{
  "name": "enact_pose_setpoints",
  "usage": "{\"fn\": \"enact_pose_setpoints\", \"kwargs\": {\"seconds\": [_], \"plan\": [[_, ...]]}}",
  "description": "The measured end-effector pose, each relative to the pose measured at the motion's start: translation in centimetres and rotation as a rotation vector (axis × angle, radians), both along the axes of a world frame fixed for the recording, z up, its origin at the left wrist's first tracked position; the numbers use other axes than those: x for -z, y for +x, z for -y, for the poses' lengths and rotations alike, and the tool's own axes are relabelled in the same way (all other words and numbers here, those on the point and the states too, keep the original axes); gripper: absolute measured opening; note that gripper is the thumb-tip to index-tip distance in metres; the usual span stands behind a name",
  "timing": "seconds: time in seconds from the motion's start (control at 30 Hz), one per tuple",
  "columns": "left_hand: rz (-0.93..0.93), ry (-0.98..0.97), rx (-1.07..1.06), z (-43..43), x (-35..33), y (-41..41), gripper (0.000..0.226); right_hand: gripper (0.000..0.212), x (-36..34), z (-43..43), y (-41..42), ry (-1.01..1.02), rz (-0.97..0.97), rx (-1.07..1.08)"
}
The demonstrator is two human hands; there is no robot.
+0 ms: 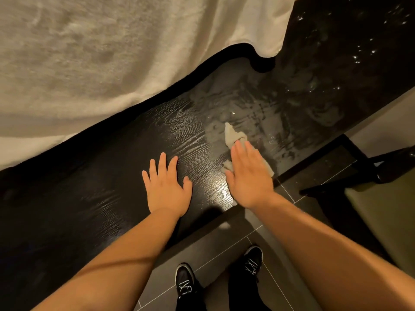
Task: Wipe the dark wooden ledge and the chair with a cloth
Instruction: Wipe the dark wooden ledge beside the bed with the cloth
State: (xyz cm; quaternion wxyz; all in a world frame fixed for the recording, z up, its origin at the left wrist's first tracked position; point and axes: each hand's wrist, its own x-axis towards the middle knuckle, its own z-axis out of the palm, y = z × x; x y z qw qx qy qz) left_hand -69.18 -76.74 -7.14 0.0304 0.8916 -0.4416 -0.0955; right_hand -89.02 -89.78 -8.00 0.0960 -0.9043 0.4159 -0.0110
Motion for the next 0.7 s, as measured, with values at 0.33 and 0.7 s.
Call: {"fn": "enact_pose_setpoints", "kwargs": {"seconds": [0.33,0.7], "plan": [[0.018,-0.002,-0.012,0.1,-0.1,-0.1,0.067,0.072,-0.1,6.5,-2.3,0.007,-0.042,-0.214],[0.056,0.024,-0.023,0.4,-0.2,-0.1,0.073,0.072,0.9,0.3,2.6,-0.006,0.018,-0.454]]}}
